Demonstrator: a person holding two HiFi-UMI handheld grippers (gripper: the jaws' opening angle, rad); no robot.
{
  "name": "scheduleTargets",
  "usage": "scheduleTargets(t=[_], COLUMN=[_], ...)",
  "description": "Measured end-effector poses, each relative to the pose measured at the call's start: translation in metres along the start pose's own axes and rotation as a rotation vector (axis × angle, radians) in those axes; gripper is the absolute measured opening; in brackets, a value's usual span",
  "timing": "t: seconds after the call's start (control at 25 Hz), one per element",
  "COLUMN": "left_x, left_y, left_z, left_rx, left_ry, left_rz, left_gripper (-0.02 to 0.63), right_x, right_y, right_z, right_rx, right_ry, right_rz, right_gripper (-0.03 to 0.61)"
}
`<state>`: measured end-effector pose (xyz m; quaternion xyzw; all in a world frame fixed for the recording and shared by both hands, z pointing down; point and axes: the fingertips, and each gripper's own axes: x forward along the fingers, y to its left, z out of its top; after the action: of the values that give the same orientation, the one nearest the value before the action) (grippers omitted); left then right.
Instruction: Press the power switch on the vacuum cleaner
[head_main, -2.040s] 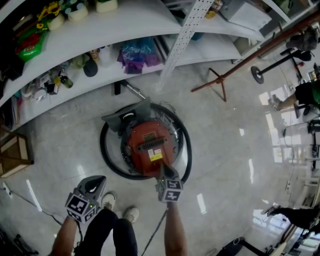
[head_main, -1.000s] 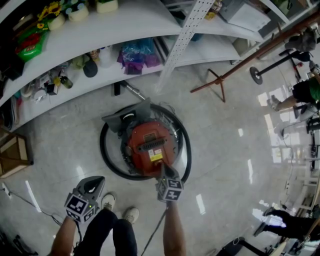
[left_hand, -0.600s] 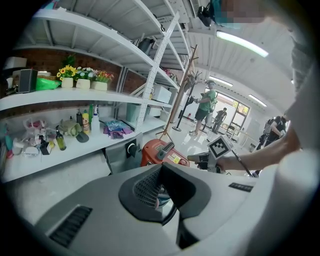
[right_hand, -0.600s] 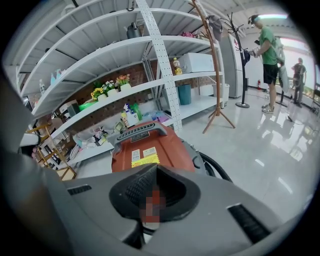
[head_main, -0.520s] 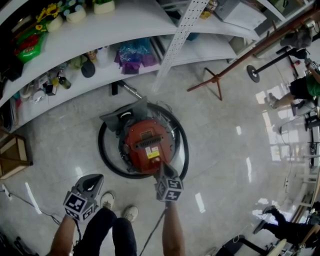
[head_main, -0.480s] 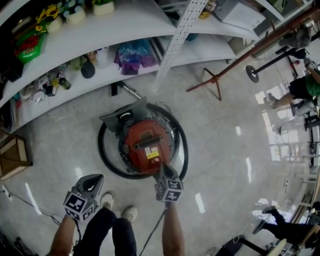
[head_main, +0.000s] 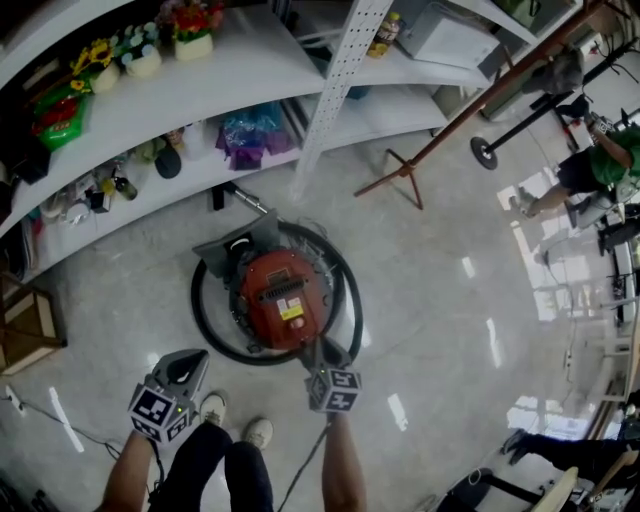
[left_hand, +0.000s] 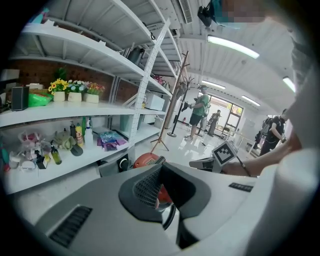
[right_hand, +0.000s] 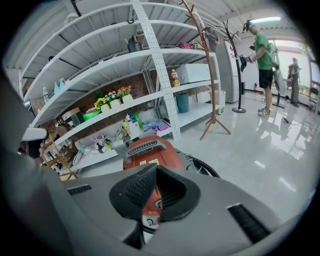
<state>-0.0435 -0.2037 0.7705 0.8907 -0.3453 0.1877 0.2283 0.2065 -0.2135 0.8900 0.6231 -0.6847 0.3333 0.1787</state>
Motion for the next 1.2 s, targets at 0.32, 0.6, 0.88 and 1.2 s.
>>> scheduleTargets(t=[0.32,0.6,0.88,1.2], left_x=[-0.022,-0.043,-0.063,-0.087], left_y=[-0.031,-0.057,-0.078,-0.107], left_z=[0.015,0.030,0.058,0.088], left_rx=[-0.009,-0.012,0.007,0.027], left_ry=[-0.008,-0.019,-0.042,-0.065], left_rz=[-0.017,-0.029,-0.035,-0.065], left_gripper=[0.008,0.008,0.008,0.008], right_x=[-0.048,-0.085,-0.126,-0.182], right_y=[0.019,0.036,0.058,0.080], right_z=[0.012,0.021,0.039,0.059], right_rx=[0.024,0.018,0.009,0.005], right_ry=[-0.046,-0.062,-0.089,-0.127], right_rz=[0.020,0.036,0.048,0.048], right_gripper=[0.008,0.008,0.008,0.008])
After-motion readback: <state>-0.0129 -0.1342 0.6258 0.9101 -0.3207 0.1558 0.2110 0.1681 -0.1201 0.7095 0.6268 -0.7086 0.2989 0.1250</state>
